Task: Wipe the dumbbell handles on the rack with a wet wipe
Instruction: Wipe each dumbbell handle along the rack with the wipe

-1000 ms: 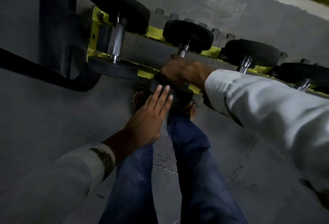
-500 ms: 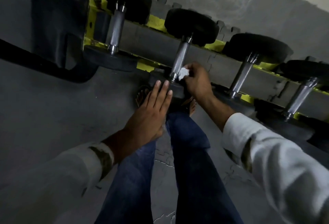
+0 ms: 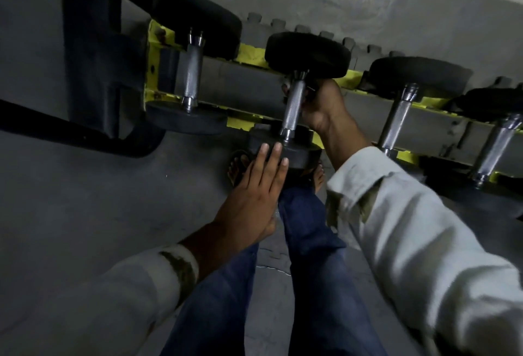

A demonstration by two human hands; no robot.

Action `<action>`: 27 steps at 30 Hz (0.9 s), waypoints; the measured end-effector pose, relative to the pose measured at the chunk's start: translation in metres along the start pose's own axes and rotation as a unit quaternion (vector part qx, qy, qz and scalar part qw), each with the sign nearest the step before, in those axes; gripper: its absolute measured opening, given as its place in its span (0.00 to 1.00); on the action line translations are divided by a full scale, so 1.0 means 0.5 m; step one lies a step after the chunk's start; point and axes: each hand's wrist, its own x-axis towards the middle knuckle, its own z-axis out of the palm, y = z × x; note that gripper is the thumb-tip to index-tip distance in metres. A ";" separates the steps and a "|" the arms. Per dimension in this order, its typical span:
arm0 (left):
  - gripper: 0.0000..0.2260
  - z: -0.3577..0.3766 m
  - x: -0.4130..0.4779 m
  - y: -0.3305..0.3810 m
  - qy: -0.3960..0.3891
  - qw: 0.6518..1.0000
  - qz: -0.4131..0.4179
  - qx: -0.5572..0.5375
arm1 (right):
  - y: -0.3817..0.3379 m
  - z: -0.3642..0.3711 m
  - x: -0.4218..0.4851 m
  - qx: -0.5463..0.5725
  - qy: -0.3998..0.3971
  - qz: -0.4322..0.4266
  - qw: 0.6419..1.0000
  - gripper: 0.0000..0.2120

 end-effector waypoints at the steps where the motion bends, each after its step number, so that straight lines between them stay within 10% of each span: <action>1: 0.51 0.000 0.000 -0.003 0.002 1.000 0.002 0.002 | 0.010 0.004 -0.010 -0.004 0.056 -0.050 0.997 0.09; 4: 0.52 0.005 0.000 -0.011 0.013 1.000 0.011 0.010 | 0.043 0.003 -0.049 -0.151 0.188 -0.284 0.928 0.09; 9: 0.52 0.013 -0.001 -0.021 0.026 0.999 0.026 0.006 | 0.083 -0.033 -0.105 -0.520 0.150 -0.519 0.662 0.04; 16: 0.50 0.013 -0.002 -0.028 0.026 0.999 0.035 0.001 | 0.048 -0.061 -0.110 -0.768 0.010 -0.512 0.385 0.19; 23: 0.52 0.011 -0.001 -0.040 0.022 0.998 0.051 0.018 | 0.043 0.016 -0.114 -0.918 -0.129 -0.375 0.024 0.09; 27: 0.48 0.006 -0.004 -0.035 0.028 0.998 0.042 0.023 | -0.007 0.061 -0.107 -0.937 -0.221 -0.257 0.080 0.07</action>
